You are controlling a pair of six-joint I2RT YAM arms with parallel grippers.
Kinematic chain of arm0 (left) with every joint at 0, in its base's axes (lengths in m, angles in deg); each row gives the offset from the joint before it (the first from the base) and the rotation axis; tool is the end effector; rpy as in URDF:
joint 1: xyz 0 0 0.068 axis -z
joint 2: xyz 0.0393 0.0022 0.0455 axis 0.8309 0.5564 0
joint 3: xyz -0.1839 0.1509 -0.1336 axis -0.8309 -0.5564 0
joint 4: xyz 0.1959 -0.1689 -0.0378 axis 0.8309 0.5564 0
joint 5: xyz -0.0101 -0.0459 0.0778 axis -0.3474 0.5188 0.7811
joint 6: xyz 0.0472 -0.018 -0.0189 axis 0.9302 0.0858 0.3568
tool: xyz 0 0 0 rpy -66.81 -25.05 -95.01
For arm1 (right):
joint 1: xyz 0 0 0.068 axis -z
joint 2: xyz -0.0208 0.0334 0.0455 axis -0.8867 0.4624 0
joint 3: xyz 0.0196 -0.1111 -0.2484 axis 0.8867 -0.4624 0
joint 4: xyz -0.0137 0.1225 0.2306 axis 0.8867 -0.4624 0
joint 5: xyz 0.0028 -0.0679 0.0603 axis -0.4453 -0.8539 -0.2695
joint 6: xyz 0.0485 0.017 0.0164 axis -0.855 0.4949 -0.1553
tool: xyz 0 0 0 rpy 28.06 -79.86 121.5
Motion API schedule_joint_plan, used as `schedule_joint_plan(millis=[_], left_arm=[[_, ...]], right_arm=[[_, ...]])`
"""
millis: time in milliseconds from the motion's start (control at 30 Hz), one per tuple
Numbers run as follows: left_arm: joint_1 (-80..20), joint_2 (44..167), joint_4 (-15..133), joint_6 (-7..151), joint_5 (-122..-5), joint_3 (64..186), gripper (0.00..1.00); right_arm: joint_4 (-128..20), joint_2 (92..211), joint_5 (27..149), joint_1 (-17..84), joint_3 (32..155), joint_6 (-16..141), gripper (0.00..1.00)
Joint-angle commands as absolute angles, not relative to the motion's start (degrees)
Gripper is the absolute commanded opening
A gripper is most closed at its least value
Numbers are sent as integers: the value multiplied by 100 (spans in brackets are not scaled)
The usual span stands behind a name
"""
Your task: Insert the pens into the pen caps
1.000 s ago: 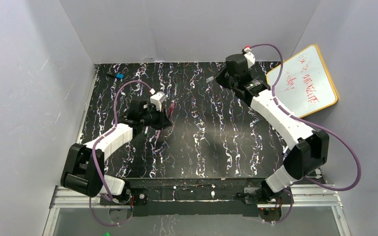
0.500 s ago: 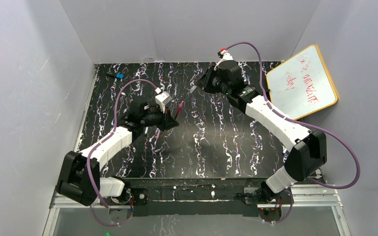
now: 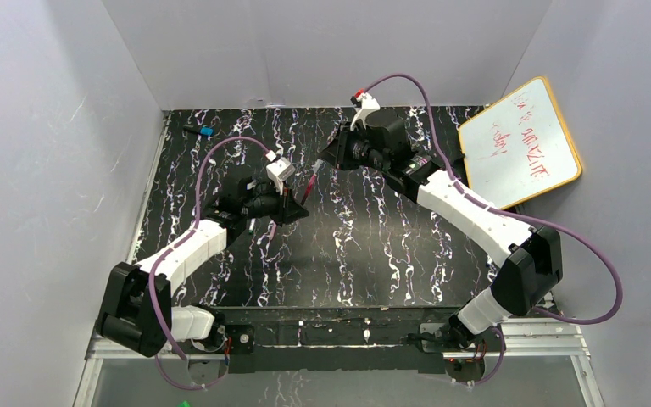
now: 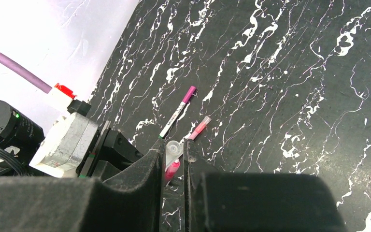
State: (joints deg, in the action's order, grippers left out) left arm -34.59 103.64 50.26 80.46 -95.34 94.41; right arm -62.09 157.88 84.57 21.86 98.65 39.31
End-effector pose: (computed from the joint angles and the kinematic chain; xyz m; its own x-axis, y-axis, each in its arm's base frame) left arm 0.2504 -0.1240 0.2529 -0.3778 0.1033 -0.9201 0.8219 0.4949 -0.2819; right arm 0.2757 0.2394 0.3777 -0.5274 0.2060 -0.8242 -0.5017 0.7074 0.4978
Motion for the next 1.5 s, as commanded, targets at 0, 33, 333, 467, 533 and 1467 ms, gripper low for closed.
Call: schedule_joint_plan(millis=[0, 33, 333, 467, 533, 1467], left_arm=[[-3448, 10206, 4898, 8060, -9720, 9391, 0], [-3448, 10197, 4898, 8061, -9744, 9392, 0], [-3448, 10170, 4855, 8056, -9847, 9383, 0], [-3448, 10160, 4869, 8069, -9846, 9380, 0], [-3448, 10160, 4878, 8078, -9850, 9382, 0], [-3448, 10089, 4942, 8074, -10111, 9345, 0]], right_arm=[[-5856, 15517, 8419, 2141, 9848, 4114, 15], [-5818, 15499, 8389, 2138, 9807, 4114, 15], [-5768, 15509, 8259, 2095, 9774, 4147, 16], [-5763, 15544, 8249, 2040, 9726, 4162, 16], [-5755, 15554, 8204, 2006, 9696, 4182, 16], [-5410, 15308, 7524, 1979, 9241, 4207, 17]])
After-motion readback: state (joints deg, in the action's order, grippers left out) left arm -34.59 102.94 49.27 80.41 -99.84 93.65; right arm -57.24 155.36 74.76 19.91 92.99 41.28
